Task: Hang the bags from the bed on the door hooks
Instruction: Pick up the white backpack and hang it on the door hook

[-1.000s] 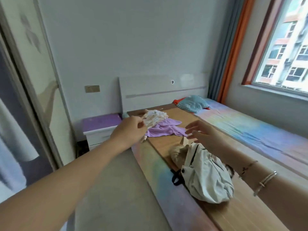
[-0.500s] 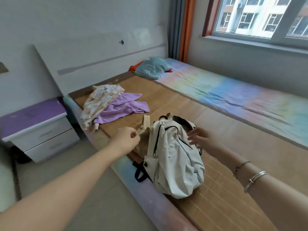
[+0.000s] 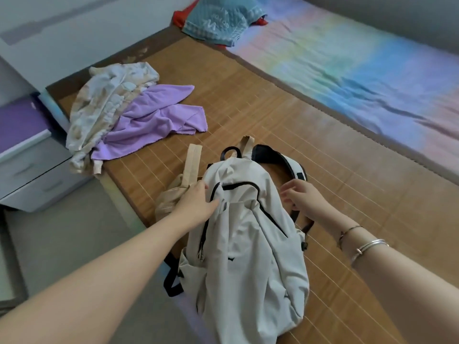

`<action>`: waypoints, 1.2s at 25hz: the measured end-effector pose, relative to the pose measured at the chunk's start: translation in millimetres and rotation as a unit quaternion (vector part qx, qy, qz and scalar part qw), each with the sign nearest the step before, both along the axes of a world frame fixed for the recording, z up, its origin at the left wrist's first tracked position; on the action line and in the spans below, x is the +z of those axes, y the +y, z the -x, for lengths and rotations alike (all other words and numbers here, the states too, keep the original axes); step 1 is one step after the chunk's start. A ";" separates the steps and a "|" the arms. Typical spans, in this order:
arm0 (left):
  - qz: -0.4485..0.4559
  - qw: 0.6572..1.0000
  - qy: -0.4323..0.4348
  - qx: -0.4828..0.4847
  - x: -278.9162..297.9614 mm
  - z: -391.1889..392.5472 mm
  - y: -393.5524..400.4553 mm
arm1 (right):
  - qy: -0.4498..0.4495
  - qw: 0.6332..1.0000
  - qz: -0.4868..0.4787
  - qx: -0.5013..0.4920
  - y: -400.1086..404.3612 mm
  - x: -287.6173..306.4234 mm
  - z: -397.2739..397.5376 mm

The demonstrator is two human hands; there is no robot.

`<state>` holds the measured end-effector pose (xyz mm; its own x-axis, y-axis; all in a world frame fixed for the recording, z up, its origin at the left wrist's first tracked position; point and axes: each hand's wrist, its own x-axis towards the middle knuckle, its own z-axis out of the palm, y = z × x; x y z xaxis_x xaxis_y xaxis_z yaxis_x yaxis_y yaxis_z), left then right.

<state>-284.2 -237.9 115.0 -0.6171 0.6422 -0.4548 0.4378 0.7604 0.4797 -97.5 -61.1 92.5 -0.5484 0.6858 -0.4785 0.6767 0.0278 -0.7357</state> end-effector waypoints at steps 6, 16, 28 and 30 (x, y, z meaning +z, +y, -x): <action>0.041 0.999 0.016 0.020 -63.4 28.8 54.7 | -0.045 0.998 0.036 0.018 34.7 -86.4 25.4; -0.010 0.995 -0.026 0.100 -108.7 46.0 54.0 | 0.029 0.984 0.121 -0.124 25.7 -150.2 56.5; -0.191 0.976 -0.002 0.109 -30.1 27.4 22.0 | 0.174 0.961 0.212 0.020 -13.5 -15.5 59.3; -0.224 0.968 0.014 0.111 -3.3 29.9 16.1 | 0.171 0.962 0.204 0.055 -35.2 13.1 57.3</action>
